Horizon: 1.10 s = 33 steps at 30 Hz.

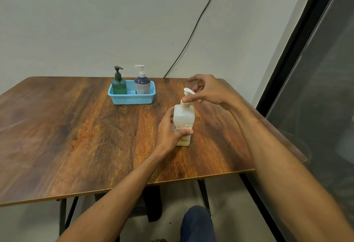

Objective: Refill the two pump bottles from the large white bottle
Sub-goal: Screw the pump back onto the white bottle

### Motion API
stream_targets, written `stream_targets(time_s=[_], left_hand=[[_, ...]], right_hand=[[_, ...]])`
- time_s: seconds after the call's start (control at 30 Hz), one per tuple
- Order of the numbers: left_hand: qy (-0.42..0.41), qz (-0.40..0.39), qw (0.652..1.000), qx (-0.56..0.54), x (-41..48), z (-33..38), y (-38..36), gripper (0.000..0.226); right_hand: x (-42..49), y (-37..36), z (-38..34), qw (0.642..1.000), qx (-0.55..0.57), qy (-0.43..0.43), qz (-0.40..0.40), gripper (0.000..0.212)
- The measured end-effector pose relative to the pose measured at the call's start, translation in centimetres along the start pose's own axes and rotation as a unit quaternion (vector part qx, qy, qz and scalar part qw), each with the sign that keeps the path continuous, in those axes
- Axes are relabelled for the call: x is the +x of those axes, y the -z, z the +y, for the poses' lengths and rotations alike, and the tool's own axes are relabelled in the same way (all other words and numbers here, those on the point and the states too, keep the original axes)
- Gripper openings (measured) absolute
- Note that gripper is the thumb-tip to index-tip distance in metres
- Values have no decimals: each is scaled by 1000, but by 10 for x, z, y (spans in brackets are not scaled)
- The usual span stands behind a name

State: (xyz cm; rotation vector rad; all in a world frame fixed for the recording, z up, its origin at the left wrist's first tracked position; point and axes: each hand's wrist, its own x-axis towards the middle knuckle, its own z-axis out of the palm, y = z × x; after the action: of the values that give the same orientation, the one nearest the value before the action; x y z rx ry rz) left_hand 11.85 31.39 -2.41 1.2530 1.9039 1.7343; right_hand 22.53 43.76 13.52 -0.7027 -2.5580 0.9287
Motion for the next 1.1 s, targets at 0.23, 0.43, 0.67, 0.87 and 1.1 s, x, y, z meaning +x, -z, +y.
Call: stream_targets(time_s=[0.23,0.43,0.67,0.87,1.1], left_hand=[[-2,0,1000,-3,1,0,0,93],[-5,1,1000,-7,1,-1,0,96],[0,-3,1000,2,2,-3,-1,95],[3,-3,1000,-9,2,-1,1,96],[-7,-3,1000,-5,2,-4,-1,93]], right_hand=[[-4,-40,27,983,177,22,40,69],[1,-62,36,979,172,44,100,67],[-1,-56,46,964,236,42,119,64],[0,-63,43,963,237,36,121,75],[-3,-58,40,959,248,30,136,71]])
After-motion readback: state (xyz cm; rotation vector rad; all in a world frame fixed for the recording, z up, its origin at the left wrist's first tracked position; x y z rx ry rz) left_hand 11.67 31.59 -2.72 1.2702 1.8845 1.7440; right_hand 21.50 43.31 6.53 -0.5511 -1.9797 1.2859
